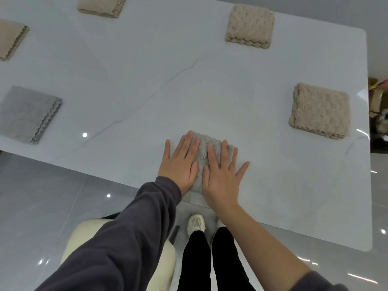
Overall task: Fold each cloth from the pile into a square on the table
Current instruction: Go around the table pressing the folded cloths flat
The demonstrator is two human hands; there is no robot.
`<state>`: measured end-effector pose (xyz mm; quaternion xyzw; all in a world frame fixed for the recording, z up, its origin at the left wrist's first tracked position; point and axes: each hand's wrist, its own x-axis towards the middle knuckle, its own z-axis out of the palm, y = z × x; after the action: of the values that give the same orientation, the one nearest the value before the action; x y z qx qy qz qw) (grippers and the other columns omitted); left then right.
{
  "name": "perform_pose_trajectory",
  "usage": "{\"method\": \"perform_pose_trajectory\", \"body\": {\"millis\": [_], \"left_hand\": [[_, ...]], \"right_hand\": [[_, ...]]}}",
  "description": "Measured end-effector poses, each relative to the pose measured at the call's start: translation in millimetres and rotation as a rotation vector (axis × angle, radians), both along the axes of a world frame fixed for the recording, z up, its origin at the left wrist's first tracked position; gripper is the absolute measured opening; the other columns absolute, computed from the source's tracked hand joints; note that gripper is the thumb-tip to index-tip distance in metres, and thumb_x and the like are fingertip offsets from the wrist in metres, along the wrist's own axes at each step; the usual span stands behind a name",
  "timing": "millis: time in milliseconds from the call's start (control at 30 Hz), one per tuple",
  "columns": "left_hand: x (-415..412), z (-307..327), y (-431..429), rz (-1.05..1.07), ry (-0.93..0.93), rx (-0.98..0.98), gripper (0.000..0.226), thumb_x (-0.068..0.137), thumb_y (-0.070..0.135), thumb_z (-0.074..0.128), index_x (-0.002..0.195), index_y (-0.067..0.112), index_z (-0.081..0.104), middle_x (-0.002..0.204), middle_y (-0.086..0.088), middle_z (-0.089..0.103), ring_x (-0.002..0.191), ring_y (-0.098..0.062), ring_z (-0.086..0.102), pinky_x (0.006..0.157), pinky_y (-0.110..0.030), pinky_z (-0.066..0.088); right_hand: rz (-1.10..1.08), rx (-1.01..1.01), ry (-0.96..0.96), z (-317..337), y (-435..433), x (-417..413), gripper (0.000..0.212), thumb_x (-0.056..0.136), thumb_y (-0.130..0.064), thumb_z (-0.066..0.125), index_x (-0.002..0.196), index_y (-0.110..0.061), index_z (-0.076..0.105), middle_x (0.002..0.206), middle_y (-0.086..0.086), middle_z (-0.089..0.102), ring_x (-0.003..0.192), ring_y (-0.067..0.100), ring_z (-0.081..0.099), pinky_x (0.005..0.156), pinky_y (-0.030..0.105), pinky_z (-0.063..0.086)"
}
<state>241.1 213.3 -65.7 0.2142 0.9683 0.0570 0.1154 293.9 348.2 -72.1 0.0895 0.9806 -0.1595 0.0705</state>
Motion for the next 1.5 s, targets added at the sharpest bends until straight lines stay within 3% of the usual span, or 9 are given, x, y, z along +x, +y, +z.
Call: {"method": "perform_pose_trajectory", "body": {"millis": [200,333,433,533,667,867,1100,1333,1500], "left_hand": [[1.6,-2.5,0.1,0.000,0.019,0.009,0.065,0.092,0.035,0.011,0.153,0.013,0.003,0.162,-0.007,0.000,0.149,-0.021,0.008,0.118,-0.054,-0.002],[0.6,1.6,-3.8,-0.012,-0.023,0.045,0.064,0.091,0.038,0.006,0.149,0.017,-0.011,0.161,-0.004,-0.011,0.148,-0.019,-0.010,0.119,-0.049,-0.007],[2.9,7.4,-15.2,-0.046,0.038,0.174,0.065,0.094,0.037,0.019,0.152,0.013,0.000,0.161,-0.007,-0.002,0.148,-0.019,-0.008,0.119,-0.046,-0.002],[3.9,10.5,-31.5,-0.252,0.188,0.182,0.065,0.093,0.033,0.034,0.151,0.008,0.017,0.158,-0.013,0.020,0.147,-0.023,0.011,0.117,-0.048,0.010],[9.4,7.5,-36.9,-0.717,0.301,0.242,0.053,0.096,0.023,0.043,0.146,0.009,0.033,0.154,-0.010,0.032,0.144,-0.024,0.027,0.116,-0.047,0.024],[2.5,-2.1,-10.0,-1.131,0.325,0.203,0.050,0.098,0.010,0.043,0.147,0.010,0.032,0.155,-0.004,0.032,0.145,-0.020,0.025,0.118,-0.042,0.021],[-5.1,-16.3,7.4,-1.223,0.310,0.159,0.050,0.097,0.012,0.043,0.146,0.010,0.036,0.155,-0.006,0.033,0.144,-0.022,0.027,0.118,-0.044,0.021],[-13.3,-19.1,10.0,-1.250,0.293,0.119,0.048,0.101,0.010,0.014,0.147,0.010,0.028,0.156,-0.005,0.031,0.144,-0.021,0.026,0.118,-0.044,0.019],[-13.4,-16.9,9.2,-1.220,0.287,0.144,0.048,0.101,0.010,0.012,0.146,0.010,0.029,0.154,-0.004,0.035,0.143,-0.021,0.029,0.118,-0.043,0.018]], "right_hand": [[0.003,0.017,-0.008,-0.8,-1.0,-1.5,0.057,0.100,-0.042,0.014,0.154,-0.027,0.016,0.163,0.005,0.004,0.150,0.033,-0.003,0.112,0.068,-0.002],[0.076,0.009,-0.059,6.1,8.1,-2.4,0.057,0.097,-0.048,0.008,0.153,-0.034,0.006,0.163,-0.001,-0.003,0.149,0.031,-0.011,0.111,0.067,-0.010],[0.119,-0.042,-0.021,15.9,35.4,-8.1,0.055,0.097,-0.049,0.008,0.152,-0.042,0.007,0.162,-0.009,-0.007,0.148,0.030,-0.015,0.110,0.065,-0.016],[0.177,-0.159,0.032,24.6,66.2,-28.9,0.054,0.098,-0.049,0.014,0.151,-0.043,0.008,0.161,-0.014,-0.005,0.149,0.024,-0.012,0.114,0.062,-0.012],[0.436,-0.197,0.052,28.2,86.2,-61.0,0.053,0.099,-0.046,0.019,0.151,-0.039,0.010,0.161,-0.013,0.001,0.150,0.017,-0.005,0.117,0.059,-0.001],[0.809,-0.045,-0.025,24.0,76.8,-98.9,0.054,0.102,-0.047,0.022,0.154,-0.039,0.009,0.162,-0.014,-0.003,0.150,0.013,-0.006,0.120,0.050,-0.004],[0.963,0.008,-0.051,18.6,66.3,-111.7,0.051,0.103,-0.046,0.016,0.154,-0.039,0.009,0.162,-0.013,-0.002,0.149,0.011,-0.006,0.119,0.049,-0.011],[0.976,0.008,-0.026,9.0,64.1,-108.1,0.052,0.102,-0.046,0.012,0.153,-0.038,0.013,0.162,-0.013,0.003,0.150,0.014,-0.006,0.117,0.055,-0.011],[0.962,0.006,0.003,7.2,64.8,-109.1,0.051,0.103,-0.043,0.014,0.154,-0.036,0.015,0.162,-0.011,0.006,0.150,0.016,-0.005,0.117,0.057,-0.009]]}}
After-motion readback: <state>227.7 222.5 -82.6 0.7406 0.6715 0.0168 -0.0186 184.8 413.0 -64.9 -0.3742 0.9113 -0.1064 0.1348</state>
